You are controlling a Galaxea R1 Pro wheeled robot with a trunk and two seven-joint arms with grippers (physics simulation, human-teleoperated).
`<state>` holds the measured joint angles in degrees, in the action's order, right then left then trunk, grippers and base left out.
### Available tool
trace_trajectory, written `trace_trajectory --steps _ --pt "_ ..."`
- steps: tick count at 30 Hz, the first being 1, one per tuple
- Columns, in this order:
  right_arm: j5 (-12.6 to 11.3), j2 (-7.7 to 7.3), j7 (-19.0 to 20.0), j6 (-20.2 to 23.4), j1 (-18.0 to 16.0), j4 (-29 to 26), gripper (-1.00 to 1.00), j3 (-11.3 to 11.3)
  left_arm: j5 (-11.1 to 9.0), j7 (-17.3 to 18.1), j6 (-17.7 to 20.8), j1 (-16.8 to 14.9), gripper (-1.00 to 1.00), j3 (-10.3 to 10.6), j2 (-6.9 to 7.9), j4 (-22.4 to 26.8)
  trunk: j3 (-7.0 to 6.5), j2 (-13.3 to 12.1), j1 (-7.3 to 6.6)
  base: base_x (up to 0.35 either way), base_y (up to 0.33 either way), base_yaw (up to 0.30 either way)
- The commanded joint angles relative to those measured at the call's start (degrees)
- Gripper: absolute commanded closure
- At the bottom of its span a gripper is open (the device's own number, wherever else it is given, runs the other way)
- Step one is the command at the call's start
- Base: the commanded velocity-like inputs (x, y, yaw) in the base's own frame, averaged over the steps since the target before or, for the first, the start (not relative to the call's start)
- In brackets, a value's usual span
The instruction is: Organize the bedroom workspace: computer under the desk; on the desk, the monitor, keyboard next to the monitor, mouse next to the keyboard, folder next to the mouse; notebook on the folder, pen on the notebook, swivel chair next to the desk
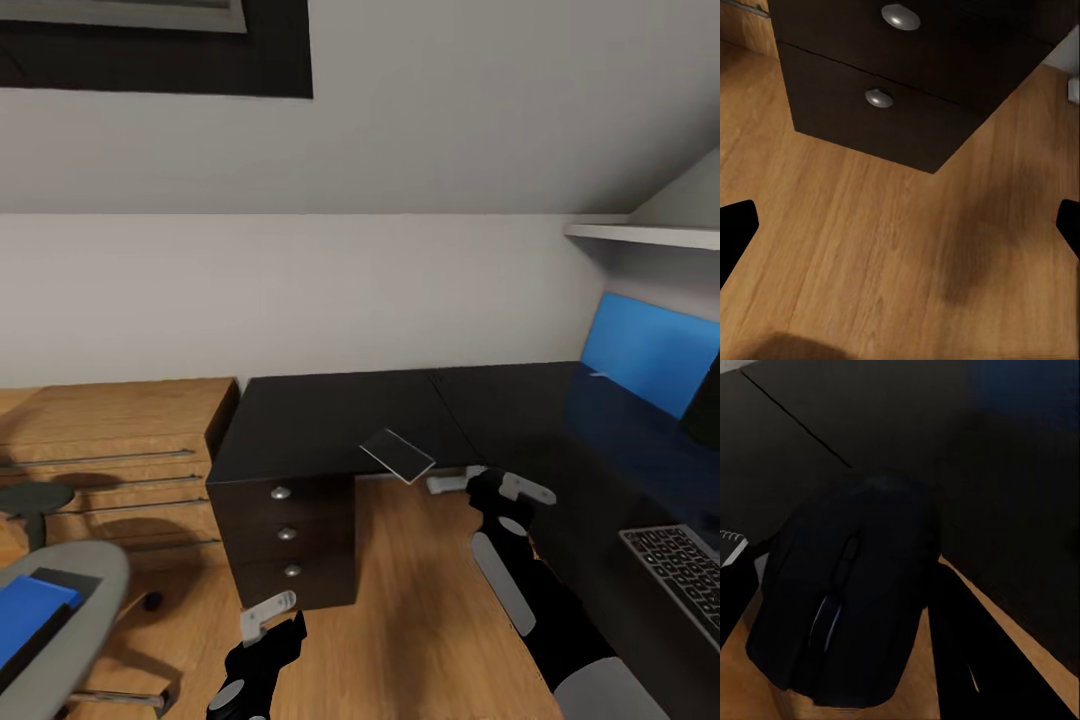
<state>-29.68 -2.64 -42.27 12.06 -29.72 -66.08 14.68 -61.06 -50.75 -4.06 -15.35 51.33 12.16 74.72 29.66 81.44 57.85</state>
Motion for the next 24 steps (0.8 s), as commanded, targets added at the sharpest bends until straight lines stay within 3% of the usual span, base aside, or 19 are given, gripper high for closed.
trace_trajectory --steps 1,13,24 --pt "-0.4 -0.29 -0.2 0.1 -0.1 0.0 1.0 0.1 -0.5 -0.2 -0.4 -0.1 -1.0 0.2 0.04 0.1 0.06 0.0 0.0 0.0 0.0 -0.3" --pt "-0.4 -1.56 1.1 0.1 -0.3 3.6 1.0 -1.7 -0.5 -0.3 -0.4 -0.1 -1.0 0.2 -0.09 0.0 0.06 0.0 0.0 0.027 -0.036 -0.297" --pt "-0.5 -1.8 1.1 0.1 -0.3 3.9 1.0 -1.7 -0.5 -0.1 -0.3 -0.1 -1.0 0.2 -0.12 -0.2 0.06 0.0 0.0 0.176 -0.128 -0.036"
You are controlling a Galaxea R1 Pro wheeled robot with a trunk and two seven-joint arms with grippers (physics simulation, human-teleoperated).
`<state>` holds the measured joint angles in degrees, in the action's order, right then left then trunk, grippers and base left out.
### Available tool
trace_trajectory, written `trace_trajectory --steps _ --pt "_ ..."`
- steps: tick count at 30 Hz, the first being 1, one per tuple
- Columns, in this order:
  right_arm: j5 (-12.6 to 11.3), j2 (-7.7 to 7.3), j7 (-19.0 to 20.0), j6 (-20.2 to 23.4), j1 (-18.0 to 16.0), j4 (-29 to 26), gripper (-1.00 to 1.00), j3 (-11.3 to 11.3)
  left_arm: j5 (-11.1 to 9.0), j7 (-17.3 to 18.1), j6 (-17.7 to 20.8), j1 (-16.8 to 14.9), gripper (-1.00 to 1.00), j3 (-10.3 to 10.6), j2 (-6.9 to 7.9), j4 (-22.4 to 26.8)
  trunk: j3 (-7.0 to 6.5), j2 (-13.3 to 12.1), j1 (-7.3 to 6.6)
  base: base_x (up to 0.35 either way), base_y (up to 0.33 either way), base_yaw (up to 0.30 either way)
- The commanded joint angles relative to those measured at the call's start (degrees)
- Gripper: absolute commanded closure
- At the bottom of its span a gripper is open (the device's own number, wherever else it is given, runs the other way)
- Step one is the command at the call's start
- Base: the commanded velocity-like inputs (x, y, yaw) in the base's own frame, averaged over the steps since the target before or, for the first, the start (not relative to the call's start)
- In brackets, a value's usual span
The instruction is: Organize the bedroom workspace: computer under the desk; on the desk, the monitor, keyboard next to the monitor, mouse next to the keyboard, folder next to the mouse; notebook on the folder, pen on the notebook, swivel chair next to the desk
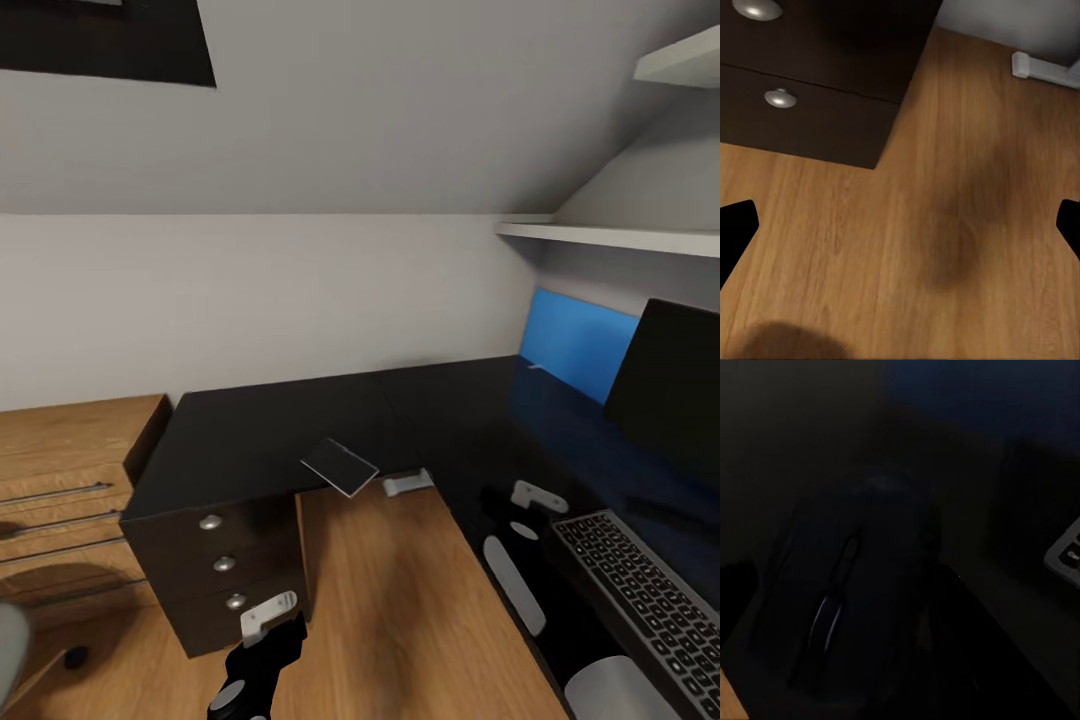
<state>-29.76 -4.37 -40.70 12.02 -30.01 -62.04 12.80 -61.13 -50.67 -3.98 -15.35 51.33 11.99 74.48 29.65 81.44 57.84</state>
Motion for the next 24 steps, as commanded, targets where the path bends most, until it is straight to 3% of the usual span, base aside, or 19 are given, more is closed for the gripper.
trace_trajectory --steps 1,11,17,24 --pt "-0.4 -0.04 -0.5 0.1 -0.1 -0.1 1.0 0.2 -0.5 -0.2 -0.4 -0.1 -1.0 0.2 0.05 0.1 0.06 0.0 0.02 0.181 0.105 -0.001" --pt "-0.1 2.07 -0.9 -0.2 -0.1 -2.4 1.0 0.5 -0.5 -0.3 -0.4 0.0 -1.0 0.2 0.05 0.0 0.06 0.0 0.02 0.096 0.051 0.0" --pt "-0.1 2.05 -0.8 -0.2 -0.1 -2.4 1.0 0.4 -0.5 -0.2 -0.3 -0.1 -1.0 0.3 -0.01 -0.4 0.06 0.0 0.02 0.272 -0.014 0.0" --pt "0.0 1.62 -0.6 -0.5 -0.1 -2.2 1.0 0.4 -0.4 -0.2 -0.4 -0.1 -1.0 0.3 -0.03 -0.8 0.06 0.0 0.02 0.232 -0.178 0.0"
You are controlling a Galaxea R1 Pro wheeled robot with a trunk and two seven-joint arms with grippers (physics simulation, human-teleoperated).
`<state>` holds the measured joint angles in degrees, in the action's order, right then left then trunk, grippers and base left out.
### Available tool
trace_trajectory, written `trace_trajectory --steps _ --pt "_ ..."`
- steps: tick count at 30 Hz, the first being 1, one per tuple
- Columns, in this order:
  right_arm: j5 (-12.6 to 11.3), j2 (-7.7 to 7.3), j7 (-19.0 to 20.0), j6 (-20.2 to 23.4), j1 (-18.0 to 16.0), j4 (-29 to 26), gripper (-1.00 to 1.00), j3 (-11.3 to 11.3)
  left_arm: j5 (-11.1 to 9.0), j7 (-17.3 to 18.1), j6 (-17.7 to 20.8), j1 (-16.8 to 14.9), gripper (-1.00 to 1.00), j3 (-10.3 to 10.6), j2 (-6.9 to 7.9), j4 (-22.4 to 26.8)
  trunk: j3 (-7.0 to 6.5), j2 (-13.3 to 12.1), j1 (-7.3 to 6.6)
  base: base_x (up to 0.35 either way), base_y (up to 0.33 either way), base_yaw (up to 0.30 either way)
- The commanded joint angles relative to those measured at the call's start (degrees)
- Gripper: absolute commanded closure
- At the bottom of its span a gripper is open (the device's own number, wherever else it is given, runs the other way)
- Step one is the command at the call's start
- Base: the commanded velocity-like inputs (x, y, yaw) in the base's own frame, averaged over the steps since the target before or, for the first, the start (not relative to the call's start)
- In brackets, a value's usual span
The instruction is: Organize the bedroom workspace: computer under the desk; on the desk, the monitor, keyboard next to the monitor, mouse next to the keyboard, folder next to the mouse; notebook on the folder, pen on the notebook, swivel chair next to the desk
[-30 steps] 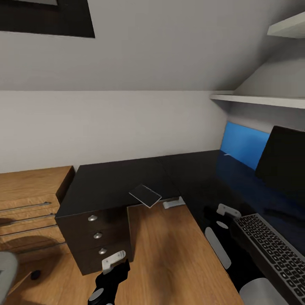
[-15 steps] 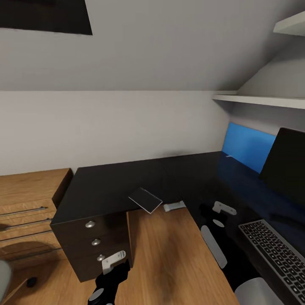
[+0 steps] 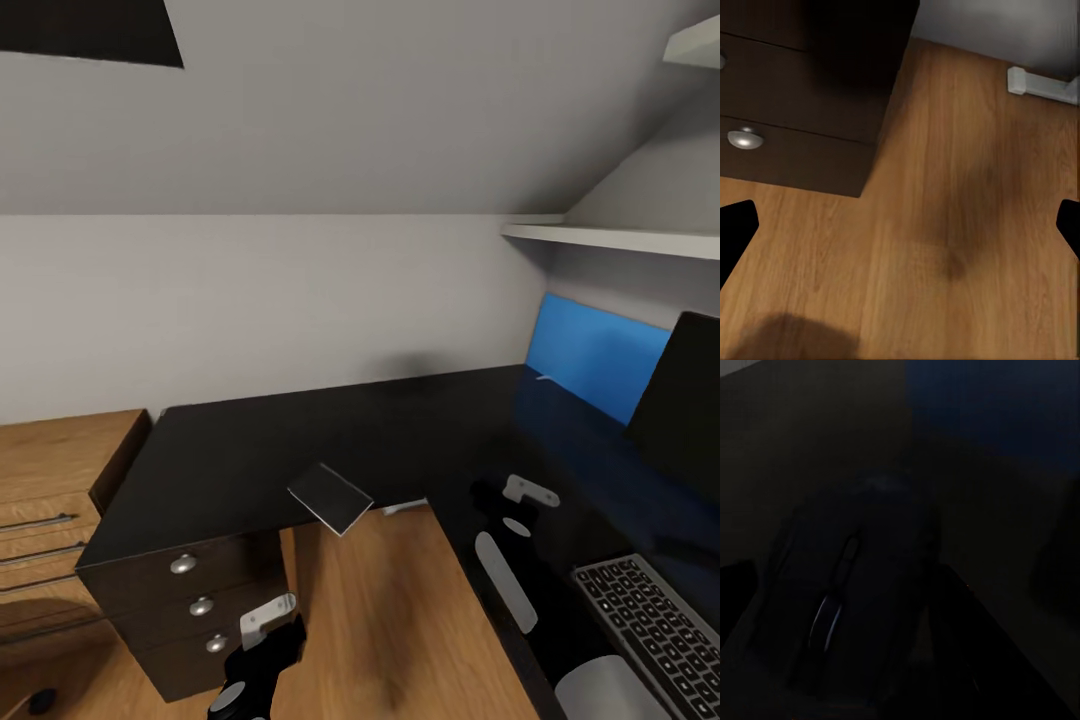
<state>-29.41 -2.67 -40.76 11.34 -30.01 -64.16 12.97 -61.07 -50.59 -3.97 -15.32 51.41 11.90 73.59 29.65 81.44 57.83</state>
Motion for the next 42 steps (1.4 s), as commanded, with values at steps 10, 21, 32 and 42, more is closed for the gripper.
trace_trajectory --steps 10,21,32,42 --pt "0.3 -2.06 -0.5 0.1 -1.8 4.8 1.0 0.0 -0.5 -0.1 -0.3 -0.1 -1.0 0.6 0.05 0.1 0.06 0.0 0.02 0.041 -0.041 0.0" --pt "0.3 -4.87 -0.5 -3.8 -8.4 17.4 1.0 -0.1 -0.5 -0.5 -0.3 -0.1 -1.0 2.3 0.05 0.1 0.06 0.0 0.02 0.001 -0.001 0.0" --pt "-0.2 -4.49 -1.4 -4.0 -9.7 20.2 1.0 -4.7 -0.4 -0.6 -0.5 -0.1 -1.0 2.4 0.09 0.1 0.06 0.0 0.02 0.0 0.0 0.0" --pt "-0.3 -4.28 -2.3 -4.0 -9.7 20.2 1.0 -4.7 -0.3 -0.5 -0.5 -0.1 -1.0 2.4 0.14 0.1 0.06 0.0 0.02 -0.128 0.0 0.0"
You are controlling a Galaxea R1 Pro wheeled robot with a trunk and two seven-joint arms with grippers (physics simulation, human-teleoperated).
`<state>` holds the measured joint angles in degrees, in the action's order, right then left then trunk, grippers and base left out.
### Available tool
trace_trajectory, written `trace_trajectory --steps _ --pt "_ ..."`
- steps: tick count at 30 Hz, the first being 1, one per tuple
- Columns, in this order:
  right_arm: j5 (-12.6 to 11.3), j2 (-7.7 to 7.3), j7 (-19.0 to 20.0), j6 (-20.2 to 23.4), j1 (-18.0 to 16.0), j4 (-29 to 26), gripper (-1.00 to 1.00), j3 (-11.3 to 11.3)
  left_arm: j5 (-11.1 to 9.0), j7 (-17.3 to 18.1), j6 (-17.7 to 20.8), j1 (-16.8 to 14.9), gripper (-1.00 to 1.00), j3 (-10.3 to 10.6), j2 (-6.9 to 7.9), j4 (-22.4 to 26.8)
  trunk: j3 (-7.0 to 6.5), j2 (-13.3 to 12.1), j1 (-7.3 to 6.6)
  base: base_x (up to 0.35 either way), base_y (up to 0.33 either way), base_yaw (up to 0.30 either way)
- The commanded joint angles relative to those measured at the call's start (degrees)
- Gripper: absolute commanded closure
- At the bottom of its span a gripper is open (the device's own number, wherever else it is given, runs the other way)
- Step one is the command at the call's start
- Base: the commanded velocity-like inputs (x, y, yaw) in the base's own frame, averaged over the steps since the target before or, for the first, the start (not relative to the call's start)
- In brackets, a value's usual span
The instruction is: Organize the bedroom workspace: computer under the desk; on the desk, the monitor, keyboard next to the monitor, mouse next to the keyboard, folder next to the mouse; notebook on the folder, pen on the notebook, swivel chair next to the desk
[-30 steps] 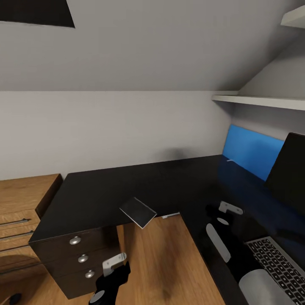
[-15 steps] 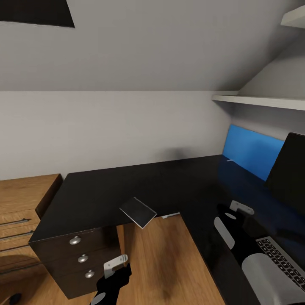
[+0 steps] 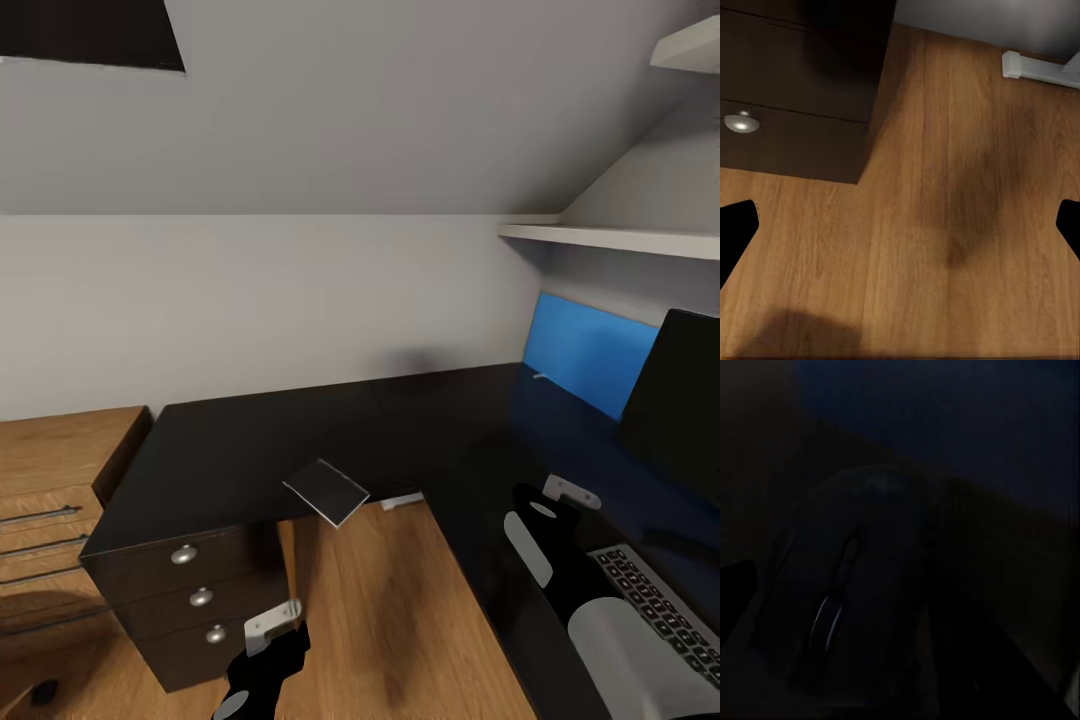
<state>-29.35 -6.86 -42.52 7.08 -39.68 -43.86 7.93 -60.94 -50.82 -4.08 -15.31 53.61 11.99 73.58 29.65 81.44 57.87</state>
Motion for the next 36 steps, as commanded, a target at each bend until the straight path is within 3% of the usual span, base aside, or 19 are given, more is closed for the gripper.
trace_trajectory --steps 1,18,36 --pt "-0.3 -0.09 -0.5 0.3 0.0 -0.1 1.0 0.3 -0.4 -0.2 -0.4 -0.1 -1.0 0.2 0.05 0.1 0.06 0.0 -0.02 -0.115 0.0 0.0" --pt "-0.3 -0.07 -0.5 0.3 0.0 -0.1 1.0 0.3 -0.4 -0.3 -0.5 -0.1 -1.0 0.2 0.05 0.1 0.06 0.0 -0.02 -0.093 0.015 0.0" --pt "-0.3 -0.08 -0.5 0.3 0.0 -0.1 1.0 0.4 -0.3 -0.5 -0.5 -0.1 -1.0 0.2 0.07 0.1 0.06 0.0 -0.02 -0.004 0.0 0.0"
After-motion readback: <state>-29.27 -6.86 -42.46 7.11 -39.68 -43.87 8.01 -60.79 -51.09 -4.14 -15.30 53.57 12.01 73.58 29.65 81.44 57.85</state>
